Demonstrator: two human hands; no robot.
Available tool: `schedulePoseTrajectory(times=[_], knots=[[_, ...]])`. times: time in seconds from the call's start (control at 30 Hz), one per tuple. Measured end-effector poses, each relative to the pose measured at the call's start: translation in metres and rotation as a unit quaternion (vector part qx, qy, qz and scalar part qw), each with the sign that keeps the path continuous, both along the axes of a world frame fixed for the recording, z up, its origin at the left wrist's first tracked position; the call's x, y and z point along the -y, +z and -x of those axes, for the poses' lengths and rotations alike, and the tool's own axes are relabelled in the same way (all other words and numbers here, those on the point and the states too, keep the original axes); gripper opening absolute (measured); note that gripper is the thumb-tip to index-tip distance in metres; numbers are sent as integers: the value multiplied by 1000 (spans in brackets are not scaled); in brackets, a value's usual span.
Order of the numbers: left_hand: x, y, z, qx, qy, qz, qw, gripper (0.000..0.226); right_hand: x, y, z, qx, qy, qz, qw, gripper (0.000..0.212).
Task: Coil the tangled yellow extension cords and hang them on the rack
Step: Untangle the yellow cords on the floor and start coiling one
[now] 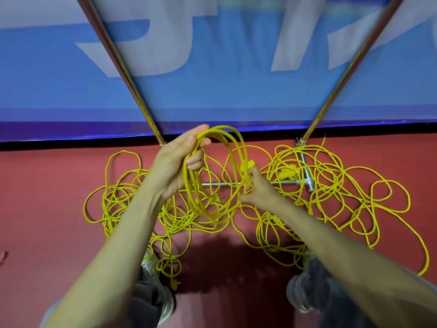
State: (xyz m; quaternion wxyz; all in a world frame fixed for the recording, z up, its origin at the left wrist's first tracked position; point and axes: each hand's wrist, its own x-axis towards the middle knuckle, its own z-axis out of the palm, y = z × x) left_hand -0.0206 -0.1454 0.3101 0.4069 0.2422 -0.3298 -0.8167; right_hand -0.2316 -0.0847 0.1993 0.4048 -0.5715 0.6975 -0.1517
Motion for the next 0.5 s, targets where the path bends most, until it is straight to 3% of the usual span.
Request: schedulePoseTrajectory(times=[0.07,0.13,0.23,0.33,0.4,0.5], knots=[[1,-1,-2,-1,-1,-6,1000,47,-1,1,4,-44,5,5,999,68],[2,-2,-6,25,1,-5,1000,43,-3,-2,13,-29,-6,0,1000,64],[1,-1,-7,121,13,15,992,32,-2,-1,22,37,-28,25,999,40],[2,-2,-8,176,34,17,984,32,7,7,37,11,-25,69,997,18],[4,-4,-13,149,43,11,988,36,9,5,53,-33,-17,62,997,13],[9,-3,-25,86,49,5,995,39,2,-8,74,-79,-4,-29,996,14]])
